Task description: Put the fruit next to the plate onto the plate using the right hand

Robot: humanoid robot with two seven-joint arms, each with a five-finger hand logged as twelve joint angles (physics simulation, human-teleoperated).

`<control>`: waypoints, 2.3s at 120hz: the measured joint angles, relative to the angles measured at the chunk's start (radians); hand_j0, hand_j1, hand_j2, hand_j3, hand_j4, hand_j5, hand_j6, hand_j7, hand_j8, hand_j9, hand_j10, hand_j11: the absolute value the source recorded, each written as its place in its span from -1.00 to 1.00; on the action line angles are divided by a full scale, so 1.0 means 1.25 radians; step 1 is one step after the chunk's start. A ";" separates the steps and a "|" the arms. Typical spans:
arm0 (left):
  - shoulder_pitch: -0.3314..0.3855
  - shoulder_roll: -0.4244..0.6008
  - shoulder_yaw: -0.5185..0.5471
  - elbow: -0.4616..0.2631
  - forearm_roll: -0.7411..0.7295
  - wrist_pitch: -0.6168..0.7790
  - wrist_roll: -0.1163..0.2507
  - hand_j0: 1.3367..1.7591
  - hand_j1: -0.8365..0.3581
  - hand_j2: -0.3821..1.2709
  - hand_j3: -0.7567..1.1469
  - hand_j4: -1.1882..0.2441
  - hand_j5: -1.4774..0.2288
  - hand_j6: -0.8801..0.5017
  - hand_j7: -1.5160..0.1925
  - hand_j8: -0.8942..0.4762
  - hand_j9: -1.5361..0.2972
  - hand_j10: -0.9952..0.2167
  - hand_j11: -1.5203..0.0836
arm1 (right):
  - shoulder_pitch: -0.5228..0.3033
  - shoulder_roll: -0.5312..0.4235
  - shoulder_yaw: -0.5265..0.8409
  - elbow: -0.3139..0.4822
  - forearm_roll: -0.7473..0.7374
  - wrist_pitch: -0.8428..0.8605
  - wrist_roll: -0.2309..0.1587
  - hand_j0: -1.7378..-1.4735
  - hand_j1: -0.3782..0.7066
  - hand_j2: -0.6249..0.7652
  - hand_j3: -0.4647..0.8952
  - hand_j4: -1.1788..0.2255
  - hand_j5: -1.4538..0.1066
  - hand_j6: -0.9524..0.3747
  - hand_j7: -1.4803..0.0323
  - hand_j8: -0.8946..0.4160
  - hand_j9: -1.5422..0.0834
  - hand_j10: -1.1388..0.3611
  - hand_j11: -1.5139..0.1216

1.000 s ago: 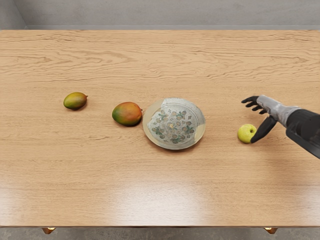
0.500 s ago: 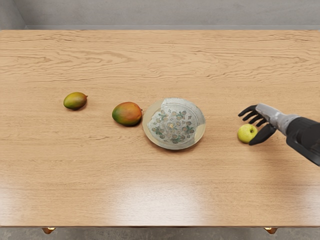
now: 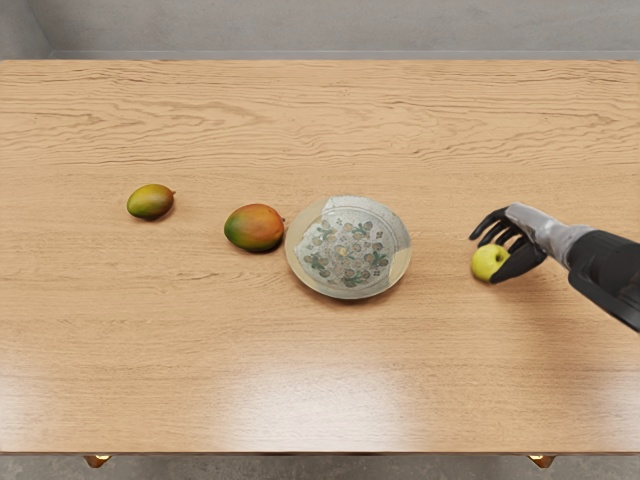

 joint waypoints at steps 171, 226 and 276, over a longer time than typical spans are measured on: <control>0.000 0.000 0.000 0.000 0.000 0.000 0.000 0.52 0.98 -0.54 -0.20 0.66 0.73 0.27 0.77 0.31 0.68 0.64 0.90 | 0.006 0.193 0.154 0.004 0.016 0.109 -0.008 -0.40 0.20 0.20 -0.32 -0.15 -0.13 -0.31 -0.06 -0.26 -0.04 -0.23 -0.09; 0.000 0.000 0.000 0.000 0.000 0.000 0.000 0.52 0.98 -0.54 -0.20 0.66 0.73 0.27 0.77 0.31 0.68 0.64 0.90 | -0.017 0.208 0.147 0.004 0.013 0.098 -0.007 -0.40 -0.08 0.05 -0.32 0.07 0.14 -0.14 0.21 -0.13 0.21 -0.04 0.16; 0.003 0.000 0.001 0.000 0.000 0.000 0.000 0.52 0.98 -0.54 -0.21 0.66 0.73 0.27 0.77 0.31 0.68 0.64 0.90 | -0.059 0.079 0.382 -0.008 0.198 0.453 -0.005 -0.40 -0.79 -0.09 -0.32 0.57 0.73 0.33 0.83 0.27 0.77 0.42 0.73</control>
